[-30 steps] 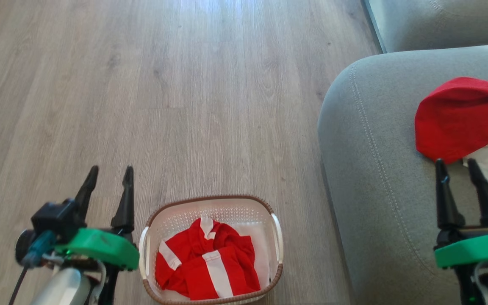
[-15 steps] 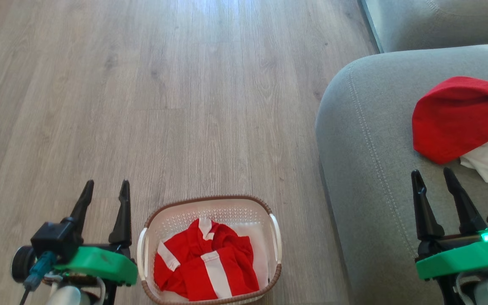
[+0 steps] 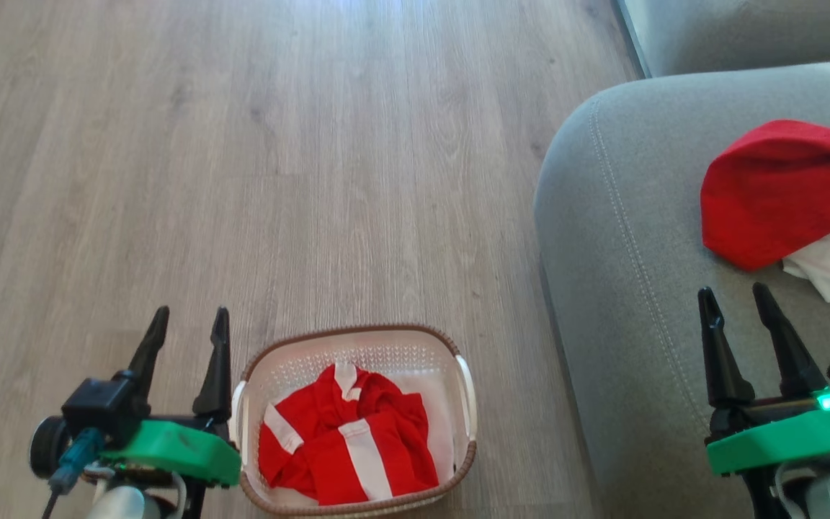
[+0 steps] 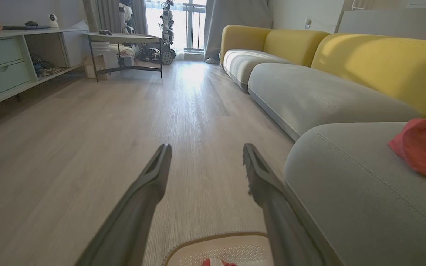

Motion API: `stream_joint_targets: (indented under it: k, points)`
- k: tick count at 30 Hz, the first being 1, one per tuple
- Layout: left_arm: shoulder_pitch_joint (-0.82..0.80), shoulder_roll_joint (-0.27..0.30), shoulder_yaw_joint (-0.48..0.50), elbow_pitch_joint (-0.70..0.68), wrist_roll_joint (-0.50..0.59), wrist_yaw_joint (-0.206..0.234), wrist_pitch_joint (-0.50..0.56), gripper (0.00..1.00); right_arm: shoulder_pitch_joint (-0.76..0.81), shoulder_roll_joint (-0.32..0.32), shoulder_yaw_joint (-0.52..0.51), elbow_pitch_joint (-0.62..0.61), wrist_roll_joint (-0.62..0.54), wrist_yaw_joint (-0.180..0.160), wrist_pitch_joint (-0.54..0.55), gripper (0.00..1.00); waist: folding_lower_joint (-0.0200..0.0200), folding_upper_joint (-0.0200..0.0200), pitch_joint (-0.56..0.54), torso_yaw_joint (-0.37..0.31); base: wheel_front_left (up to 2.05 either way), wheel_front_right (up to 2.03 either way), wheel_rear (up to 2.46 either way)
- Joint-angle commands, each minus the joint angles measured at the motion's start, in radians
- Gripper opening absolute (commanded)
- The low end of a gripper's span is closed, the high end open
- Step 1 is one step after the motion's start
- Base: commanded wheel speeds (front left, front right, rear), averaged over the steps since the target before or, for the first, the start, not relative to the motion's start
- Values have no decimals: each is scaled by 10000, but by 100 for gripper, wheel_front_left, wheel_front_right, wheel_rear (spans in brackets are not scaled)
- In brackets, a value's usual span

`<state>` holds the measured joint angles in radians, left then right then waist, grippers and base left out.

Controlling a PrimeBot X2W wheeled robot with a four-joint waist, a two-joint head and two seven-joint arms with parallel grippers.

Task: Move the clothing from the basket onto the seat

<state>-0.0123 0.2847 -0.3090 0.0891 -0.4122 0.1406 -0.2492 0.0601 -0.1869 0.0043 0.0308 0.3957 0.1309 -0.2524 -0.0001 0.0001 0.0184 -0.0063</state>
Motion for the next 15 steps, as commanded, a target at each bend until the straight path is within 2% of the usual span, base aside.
stream_joint_targets:
  k: [1, 15]
  points:
    - [-446, 95, 466, -261, 140, -29, -125, 100, -318, -75, 197, -419, 1, -2, -92, 100, 1, -1, 136, -53, 0, 0, 0]
    - [-2539, -87, 79, 1210, 211, -711, -43, 100, -1914, -278, 260, -785, -7, -2, -93, 100, 1, -1, 2623, -686, 0, 0, 0]
